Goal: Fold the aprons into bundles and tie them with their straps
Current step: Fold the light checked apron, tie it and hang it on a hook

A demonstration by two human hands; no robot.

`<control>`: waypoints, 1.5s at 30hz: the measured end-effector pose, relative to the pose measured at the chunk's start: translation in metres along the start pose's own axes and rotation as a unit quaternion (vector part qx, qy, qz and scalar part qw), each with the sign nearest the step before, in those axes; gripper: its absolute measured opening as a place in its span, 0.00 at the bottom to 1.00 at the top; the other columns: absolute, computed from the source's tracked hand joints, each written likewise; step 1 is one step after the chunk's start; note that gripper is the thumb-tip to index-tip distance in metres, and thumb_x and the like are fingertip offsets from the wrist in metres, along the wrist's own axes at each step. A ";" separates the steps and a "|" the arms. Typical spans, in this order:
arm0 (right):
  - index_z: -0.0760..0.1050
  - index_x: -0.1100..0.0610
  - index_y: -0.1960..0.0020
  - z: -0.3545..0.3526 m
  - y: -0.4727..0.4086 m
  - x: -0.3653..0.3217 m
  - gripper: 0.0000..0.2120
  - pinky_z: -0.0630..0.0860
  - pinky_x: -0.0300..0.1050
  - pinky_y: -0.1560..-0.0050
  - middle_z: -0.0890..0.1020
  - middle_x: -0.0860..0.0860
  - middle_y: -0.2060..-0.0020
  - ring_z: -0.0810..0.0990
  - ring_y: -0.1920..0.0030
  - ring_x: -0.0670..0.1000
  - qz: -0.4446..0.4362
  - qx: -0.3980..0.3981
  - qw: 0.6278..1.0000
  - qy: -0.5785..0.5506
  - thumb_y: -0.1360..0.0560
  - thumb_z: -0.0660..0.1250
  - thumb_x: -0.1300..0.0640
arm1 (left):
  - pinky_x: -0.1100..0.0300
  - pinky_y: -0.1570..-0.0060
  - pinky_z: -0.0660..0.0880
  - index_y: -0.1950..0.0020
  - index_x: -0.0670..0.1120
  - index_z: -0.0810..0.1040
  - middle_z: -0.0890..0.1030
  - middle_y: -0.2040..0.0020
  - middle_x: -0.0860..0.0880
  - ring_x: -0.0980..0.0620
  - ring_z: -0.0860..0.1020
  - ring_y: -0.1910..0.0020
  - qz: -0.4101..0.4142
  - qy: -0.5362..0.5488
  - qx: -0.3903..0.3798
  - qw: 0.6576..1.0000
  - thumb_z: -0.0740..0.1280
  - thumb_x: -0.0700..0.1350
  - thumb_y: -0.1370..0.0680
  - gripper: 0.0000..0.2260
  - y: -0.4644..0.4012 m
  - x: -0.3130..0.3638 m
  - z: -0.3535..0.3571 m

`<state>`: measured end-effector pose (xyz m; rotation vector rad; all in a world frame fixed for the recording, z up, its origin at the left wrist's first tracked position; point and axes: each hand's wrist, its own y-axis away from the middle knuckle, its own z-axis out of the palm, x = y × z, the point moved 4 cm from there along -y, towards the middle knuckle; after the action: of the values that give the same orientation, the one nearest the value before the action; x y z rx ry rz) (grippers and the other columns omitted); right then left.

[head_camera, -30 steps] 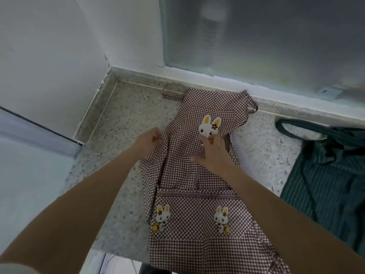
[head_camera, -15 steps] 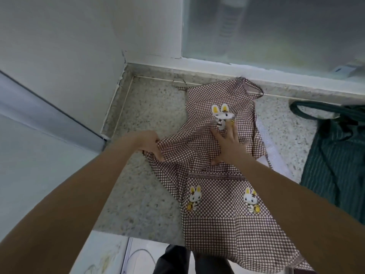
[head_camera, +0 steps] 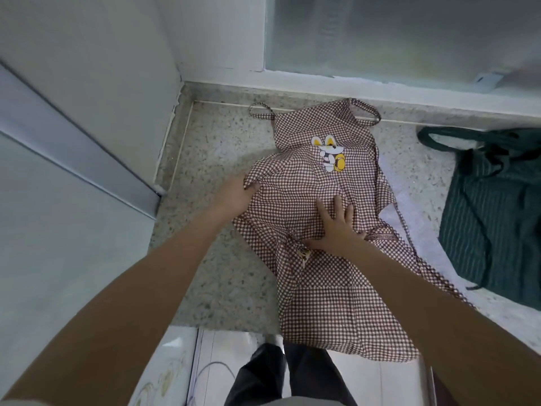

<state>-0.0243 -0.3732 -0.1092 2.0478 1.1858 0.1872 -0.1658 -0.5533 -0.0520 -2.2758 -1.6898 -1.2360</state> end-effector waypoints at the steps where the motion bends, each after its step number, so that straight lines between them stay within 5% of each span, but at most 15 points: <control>1: 0.32 0.40 0.26 0.001 0.000 -0.001 0.52 0.47 0.77 0.35 0.28 0.50 0.27 0.30 0.27 0.61 0.001 -0.004 1.000 0.005 0.32 0.68 0.35 | 0.56 0.41 0.69 0.32 0.41 0.71 0.75 0.36 0.41 0.43 0.74 0.38 -0.018 0.035 -0.021 0.999 0.62 0.52 0.21 0.21 0.001 -0.003 0.002; 4: 0.30 0.40 0.26 0.004 0.001 -0.002 0.53 0.46 0.78 0.35 0.26 0.49 0.28 0.29 0.27 0.61 0.009 -0.006 1.000 0.012 0.32 0.69 0.36 | 0.59 0.45 0.71 0.35 0.42 0.74 0.77 0.38 0.43 0.44 0.76 0.39 -0.088 0.154 -0.047 0.983 0.70 0.52 0.26 0.23 0.008 -0.008 0.000; 9: 0.30 0.40 0.27 0.006 0.001 -0.003 0.54 0.46 0.77 0.35 0.26 0.49 0.28 0.29 0.27 0.60 0.016 0.003 1.000 0.012 0.33 0.70 0.37 | 0.52 0.50 0.74 0.42 0.40 0.74 0.78 0.47 0.42 0.43 0.77 0.46 -0.070 0.173 0.114 0.976 0.64 0.47 0.22 0.13 0.017 -0.011 -0.028; 15: 0.41 0.41 0.24 -0.001 0.002 0.000 0.45 0.47 0.75 0.33 0.34 0.48 0.25 0.34 0.25 0.59 0.001 0.023 0.999 -0.046 0.29 0.67 0.38 | 0.51 0.45 0.76 0.40 0.41 0.72 0.78 0.42 0.44 0.48 0.77 0.45 -0.020 0.202 0.022 0.979 0.70 0.44 0.26 0.16 0.021 0.017 -0.006; 19: 0.65 0.56 0.29 -0.035 0.013 0.021 0.24 0.63 0.51 0.30 0.57 0.58 0.29 0.63 0.30 0.60 0.015 0.203 0.957 -0.205 0.23 0.65 0.53 | 0.73 0.58 0.71 0.38 0.41 0.73 0.76 0.45 0.50 0.57 0.74 0.49 0.050 0.228 -0.055 0.971 0.70 0.41 0.26 0.17 0.028 0.060 0.014; 22: 0.71 0.61 0.36 -0.055 0.021 0.050 0.17 0.66 0.48 0.35 0.63 0.61 0.35 0.66 0.34 0.60 0.115 0.298 0.914 -0.251 0.24 0.63 0.60 | 0.71 0.52 0.70 0.41 0.41 0.74 0.76 0.48 0.51 0.56 0.74 0.47 0.049 0.244 -0.059 0.967 0.71 0.41 0.27 0.16 0.025 0.081 0.027; 25: 0.63 0.60 0.30 -0.063 0.015 0.081 0.22 0.66 0.54 0.35 0.63 0.63 0.33 0.65 0.34 0.63 0.232 0.263 0.871 -0.344 0.24 0.60 0.60 | 0.77 0.66 0.70 0.49 0.41 0.74 0.77 0.55 0.52 0.57 0.75 0.56 0.040 0.250 -0.040 0.967 0.70 0.42 0.25 0.09 0.017 0.098 0.036; 28: 0.56 0.56 0.26 -0.066 0.002 0.098 0.31 0.75 0.55 0.41 0.69 0.60 0.33 0.73 0.38 0.61 0.225 0.200 0.836 -0.459 0.25 0.66 0.56 | 0.73 0.69 0.74 0.44 0.40 0.73 0.77 0.50 0.47 0.54 0.76 0.57 0.039 0.252 -0.040 0.966 0.67 0.41 0.23 0.10 0.012 0.113 0.046; 30: 0.59 0.57 0.27 -0.069 -0.007 0.105 0.31 0.79 0.49 0.55 0.75 0.59 0.39 0.77 0.46 0.58 0.218 0.186 0.809 -0.514 0.25 0.68 0.54 | 0.60 0.67 0.80 0.38 0.42 0.71 0.77 0.47 0.46 0.51 0.79 0.59 0.022 0.263 -0.056 0.963 0.66 0.41 0.22 0.13 0.008 0.120 0.053; 33: 0.74 0.63 0.39 -0.077 -0.018 0.111 0.19 0.72 0.36 0.76 0.80 0.56 0.60 0.76 0.65 0.52 0.217 0.141 0.811 -0.525 0.26 0.70 0.55 | 0.44 0.53 0.79 0.33 0.46 0.70 0.74 0.42 0.47 0.45 0.78 0.47 0.022 0.226 -0.049 0.973 0.66 0.42 0.23 0.18 0.004 0.133 0.065; 35: 0.79 0.65 0.45 -0.083 -0.022 0.116 0.13 0.75 0.37 0.73 0.78 0.54 0.66 0.75 0.67 0.51 0.202 0.111 0.828 -0.512 0.26 0.70 0.57 | 0.42 0.50 0.78 0.32 0.48 0.68 0.74 0.41 0.46 0.43 0.78 0.46 0.017 0.220 -0.050 0.974 0.66 0.43 0.23 0.19 0.001 0.144 0.073; 38: 0.78 0.66 0.49 -0.100 -0.022 0.124 0.11 0.78 0.49 0.51 0.80 0.57 0.56 0.77 0.56 0.55 0.148 0.121 0.859 -0.475 0.23 0.65 0.58 | 0.47 0.54 0.80 0.31 0.48 0.67 0.74 0.49 0.49 0.46 0.79 0.54 0.008 0.224 -0.050 0.973 0.64 0.42 0.21 0.19 -0.005 0.165 0.085; 43: 0.70 0.58 0.64 -0.139 -0.018 0.146 0.11 0.75 0.45 0.59 0.77 0.53 0.65 0.75 0.64 0.51 0.058 0.113 0.769 -0.626 0.23 0.58 0.64 | 0.61 0.54 0.71 0.30 0.47 0.67 0.77 0.44 0.43 0.51 0.75 0.54 0.083 0.136 -0.037 0.986 0.65 0.41 0.22 0.21 -0.020 0.210 0.115; 45: 0.70 0.57 0.64 -0.152 -0.019 0.156 0.12 0.73 0.44 0.64 0.75 0.52 0.68 0.73 0.68 0.50 0.048 0.104 0.774 -0.622 0.23 0.57 0.65 | 0.63 0.53 0.70 0.29 0.47 0.67 0.78 0.41 0.43 0.48 0.77 0.50 0.107 0.106 -0.063 0.987 0.65 0.39 0.23 0.22 -0.025 0.230 0.137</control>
<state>-0.0209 -0.1628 -0.0501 1.7619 0.2296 -1.1440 -0.0908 -0.2979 -0.0133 -2.2257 -1.2960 -1.5076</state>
